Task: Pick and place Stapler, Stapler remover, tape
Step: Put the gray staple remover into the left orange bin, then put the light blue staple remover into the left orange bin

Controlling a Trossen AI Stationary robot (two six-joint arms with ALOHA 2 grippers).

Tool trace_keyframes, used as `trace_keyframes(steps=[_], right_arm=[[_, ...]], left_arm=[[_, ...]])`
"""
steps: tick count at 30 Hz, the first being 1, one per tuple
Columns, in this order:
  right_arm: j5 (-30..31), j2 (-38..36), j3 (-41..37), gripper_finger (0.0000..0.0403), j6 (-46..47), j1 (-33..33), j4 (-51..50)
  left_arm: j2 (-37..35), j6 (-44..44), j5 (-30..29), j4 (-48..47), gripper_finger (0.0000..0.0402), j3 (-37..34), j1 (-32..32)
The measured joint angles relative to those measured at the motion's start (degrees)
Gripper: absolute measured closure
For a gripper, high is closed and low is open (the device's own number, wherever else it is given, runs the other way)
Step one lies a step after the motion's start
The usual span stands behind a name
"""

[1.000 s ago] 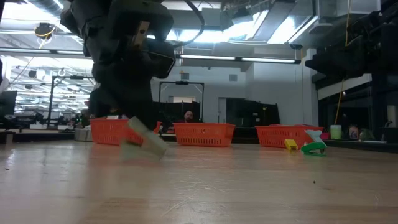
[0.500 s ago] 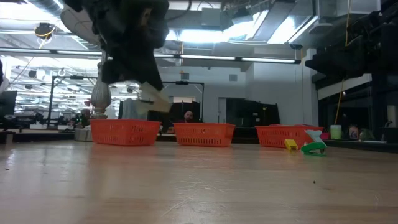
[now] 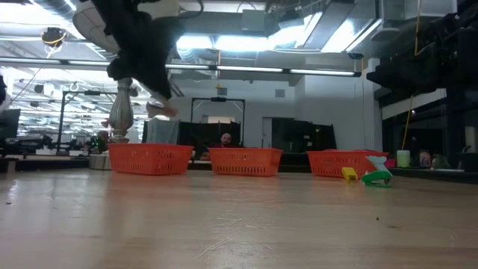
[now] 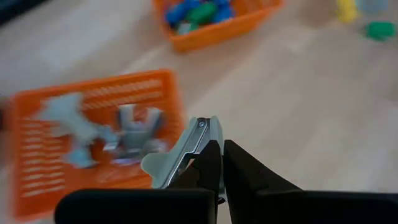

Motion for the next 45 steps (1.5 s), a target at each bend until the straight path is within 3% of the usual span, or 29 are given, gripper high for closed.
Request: trace_keyframes(steps=[9, 19, 27, 33, 45], right_arm=[[0.0, 0.0, 0.0, 0.0214, 0.0, 0.0, 0.0], [0.0, 0.0, 0.0, 0.0214, 0.0, 0.0, 0.0], [0.0, 0.0, 0.0, 0.0214, 0.0, 0.0, 0.0], [0.0, 0.0, 0.0, 0.0214, 0.0, 0.0, 0.0], [0.0, 0.0, 0.0, 0.0214, 0.0, 0.0, 0.0]], left_arm=[[-0.3, 5.3, -1.0, -2.5, 0.0396, 0.0, 9.9], [-0.2, 6.8, -0.9, -6.1, 0.0396, -1.9, 15.3], [-0.2, 3.9, -0.9, -5.3, 0.0395, -6.8, 15.5], [-0.2, 3.8, -2.5, 1.0, 0.0390, -9.8, 15.4], [-0.2, 7.8, -3.8, 6.2, 0.0315, -10.0, 13.3]])
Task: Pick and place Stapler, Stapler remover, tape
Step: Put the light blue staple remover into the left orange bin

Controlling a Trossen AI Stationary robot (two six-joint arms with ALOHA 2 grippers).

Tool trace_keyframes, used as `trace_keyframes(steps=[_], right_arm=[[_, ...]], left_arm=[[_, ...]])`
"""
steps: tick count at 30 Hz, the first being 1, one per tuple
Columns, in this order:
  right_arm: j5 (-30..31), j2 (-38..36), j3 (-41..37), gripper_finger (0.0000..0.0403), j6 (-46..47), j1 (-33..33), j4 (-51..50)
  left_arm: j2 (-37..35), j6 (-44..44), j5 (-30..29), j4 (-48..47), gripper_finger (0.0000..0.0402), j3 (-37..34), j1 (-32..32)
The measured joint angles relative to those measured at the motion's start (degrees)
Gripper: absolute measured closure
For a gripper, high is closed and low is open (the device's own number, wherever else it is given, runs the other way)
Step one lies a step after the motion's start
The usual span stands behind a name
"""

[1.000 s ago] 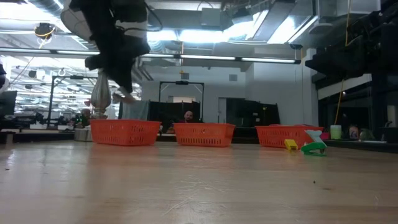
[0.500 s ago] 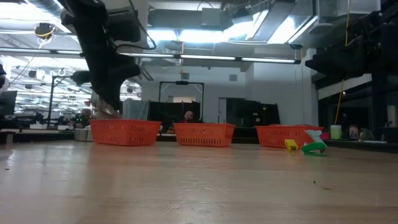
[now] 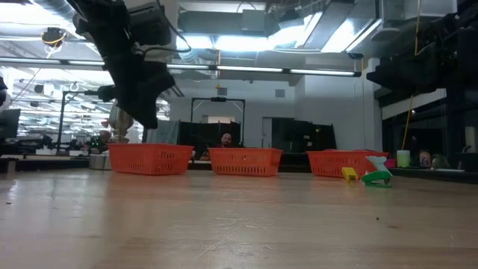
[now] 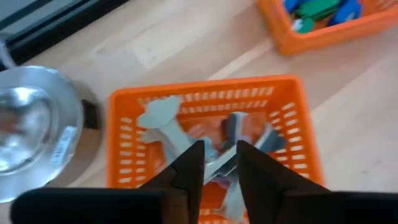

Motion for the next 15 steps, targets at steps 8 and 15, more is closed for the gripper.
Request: trace_keyframes(steps=[8, 15], right_arm=[[0.0, 0.0, 0.0, 0.0214, 0.0, 0.0, 0.0], [0.0, 0.0, 0.0, 0.0215, 0.0, 0.0, 0.0]], left_arm=[[0.0, 0.0, 5.5, 1.7, 0.0292, 0.0, -0.4], [0.0, 0.3, 11.0, 4.7, 0.0297, 0.0, -3.5]])
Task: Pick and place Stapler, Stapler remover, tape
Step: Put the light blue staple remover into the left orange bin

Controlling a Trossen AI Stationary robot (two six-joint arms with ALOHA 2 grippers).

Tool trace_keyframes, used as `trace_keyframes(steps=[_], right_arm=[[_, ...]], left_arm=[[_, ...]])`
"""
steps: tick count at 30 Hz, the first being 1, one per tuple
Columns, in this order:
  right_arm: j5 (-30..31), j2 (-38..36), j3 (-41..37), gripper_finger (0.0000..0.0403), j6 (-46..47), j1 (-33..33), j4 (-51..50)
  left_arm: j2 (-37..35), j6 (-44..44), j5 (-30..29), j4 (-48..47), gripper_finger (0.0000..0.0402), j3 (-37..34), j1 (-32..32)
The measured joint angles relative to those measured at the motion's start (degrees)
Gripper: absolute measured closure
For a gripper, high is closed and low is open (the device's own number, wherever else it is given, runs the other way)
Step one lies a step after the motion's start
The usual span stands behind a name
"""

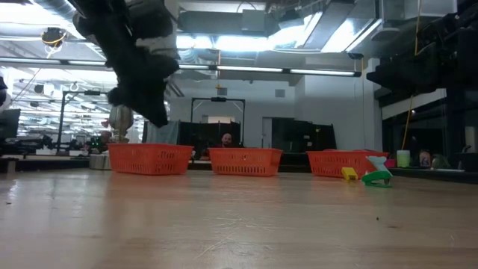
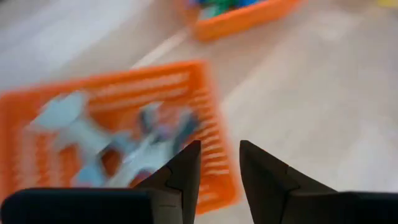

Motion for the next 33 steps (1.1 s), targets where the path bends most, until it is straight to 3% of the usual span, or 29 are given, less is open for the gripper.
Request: trace_keyframes(steps=[6, 12, 18, 24, 33], right_arm=[[0.0, 0.0, 0.0, 0.0215, 0.0, 0.0, 0.0], [0.0, 0.0, 0.0, 0.0215, 0.0, 0.0, 0.0], [0.0, 0.0, 0.0, 0.0215, 0.0, 0.0, 0.0], [0.0, 0.0, 0.0, 0.0215, 0.0, 0.0, 0.0], [0.0, 0.0, 0.0, 0.0215, 0.0, 0.0, 0.0]], left_arm=[[-0.5, 8.2, -5.1, 8.2, 0.0293, 0.0, -8.8], [-1.0, 14.7, -12.0, 9.6, 0.0294, 0.0, -17.1], [-1.9, 18.2, -8.6, 15.3, 0.0293, 0.0, -23.2], [-2.9, 20.3, -9.9, 17.1, 0.0294, -0.3, -27.8], [-5.7, 24.7, -6.7, 48.4, 0.0291, -15.8, -29.6]])
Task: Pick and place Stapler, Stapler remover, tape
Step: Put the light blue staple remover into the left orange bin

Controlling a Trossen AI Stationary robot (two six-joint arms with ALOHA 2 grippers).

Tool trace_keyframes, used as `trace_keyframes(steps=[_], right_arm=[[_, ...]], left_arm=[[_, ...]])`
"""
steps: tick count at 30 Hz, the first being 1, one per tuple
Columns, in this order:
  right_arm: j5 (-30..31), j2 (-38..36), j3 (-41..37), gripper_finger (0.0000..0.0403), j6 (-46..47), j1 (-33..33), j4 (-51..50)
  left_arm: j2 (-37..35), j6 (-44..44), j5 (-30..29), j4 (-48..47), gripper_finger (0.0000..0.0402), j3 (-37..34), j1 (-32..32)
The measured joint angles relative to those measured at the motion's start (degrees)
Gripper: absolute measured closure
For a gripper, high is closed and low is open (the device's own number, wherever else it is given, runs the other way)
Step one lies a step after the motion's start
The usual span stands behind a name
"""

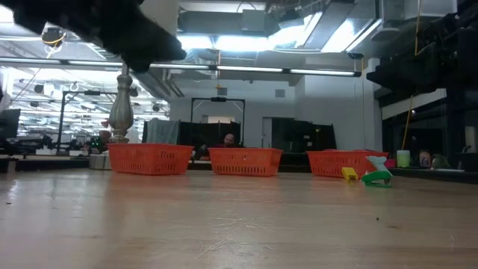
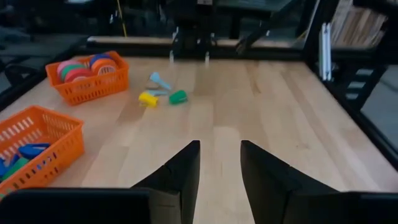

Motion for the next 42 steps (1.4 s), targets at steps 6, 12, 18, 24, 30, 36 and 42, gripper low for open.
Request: trace_keyframes(steps=[6, 12, 18, 24, 30, 36, 42], right_arm=[[0.0, 0.0, 0.0, 0.0215, 0.0, 0.0, 0.0], [0.0, 0.0, 0.0, 0.0214, 0.0, 0.0, 0.0], [0.0, 0.0, 0.0, 0.0214, 0.0, 0.0, 0.0], [0.0, 0.0, 0.0, 0.0214, 0.0, 0.0, 0.0], [0.0, 0.0, 0.0, 0.0214, 0.0, 0.0, 0.0], [0.0, 0.0, 0.0, 0.0214, 0.0, 0.0, 0.0], [0.0, 0.0, 0.0, 0.0214, 0.0, 0.0, 0.0]], left_arm=[[-5.1, -0.9, 0.1, 5.9, 0.0293, -7.2, -0.1], [-17.5, 2.0, 0.1, 7.1, 0.0293, -13.2, -0.1], [-29.8, 5.6, -0.2, 6.7, 0.0291, -18.1, -0.1], [-39.5, 7.7, -0.2, 6.1, 0.0295, -22.1, 0.0], [-49.2, 8.1, -0.3, -0.2, 0.0291, -24.5, 0.8], [-59.0, 9.1, -0.3, -8.4, 0.0293, -25.5, 2.8], [-64.5, 13.8, 2.7, -13.9, 0.0293, -25.5, 4.4]])
